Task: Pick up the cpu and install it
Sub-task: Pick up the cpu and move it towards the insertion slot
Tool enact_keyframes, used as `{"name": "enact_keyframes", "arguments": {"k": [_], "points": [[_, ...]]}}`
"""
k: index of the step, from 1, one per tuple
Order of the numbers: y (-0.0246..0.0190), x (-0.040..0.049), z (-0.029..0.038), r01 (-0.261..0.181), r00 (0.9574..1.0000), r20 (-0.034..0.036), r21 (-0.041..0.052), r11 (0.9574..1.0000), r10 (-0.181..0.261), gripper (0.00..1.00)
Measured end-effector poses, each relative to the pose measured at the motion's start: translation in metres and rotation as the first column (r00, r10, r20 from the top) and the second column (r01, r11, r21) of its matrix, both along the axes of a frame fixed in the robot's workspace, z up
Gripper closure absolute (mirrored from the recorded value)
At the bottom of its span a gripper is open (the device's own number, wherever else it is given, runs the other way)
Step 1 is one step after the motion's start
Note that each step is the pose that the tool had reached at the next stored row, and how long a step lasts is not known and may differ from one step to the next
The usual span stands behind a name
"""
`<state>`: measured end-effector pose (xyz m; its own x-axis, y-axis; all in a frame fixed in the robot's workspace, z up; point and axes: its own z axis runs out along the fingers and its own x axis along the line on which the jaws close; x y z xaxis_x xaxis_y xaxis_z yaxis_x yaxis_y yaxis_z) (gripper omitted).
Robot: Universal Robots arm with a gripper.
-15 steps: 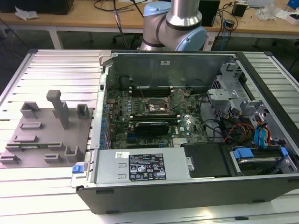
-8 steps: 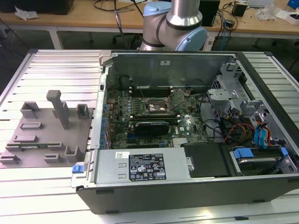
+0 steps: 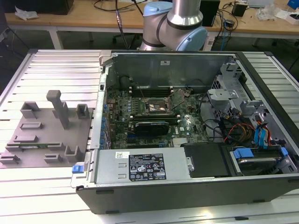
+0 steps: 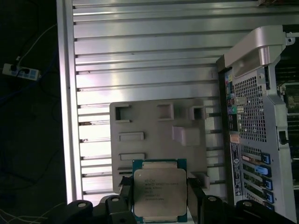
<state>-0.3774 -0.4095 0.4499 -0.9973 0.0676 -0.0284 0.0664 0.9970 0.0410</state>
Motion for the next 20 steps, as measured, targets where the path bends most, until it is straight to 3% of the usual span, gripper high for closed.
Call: {"name": "enact_keyframes", "arguments": {"k": [8, 20], "points": [[-0.0003, 0.0129, 0.0, 0.0, 1.0, -0.0012, 0.0, 1.0, 0.0, 0.45], [-0.0009, 0.0421, -0.0001, 0.0, 1.0, -0.0038, 0.0001, 1.0, 0.0, 0.45]]}}
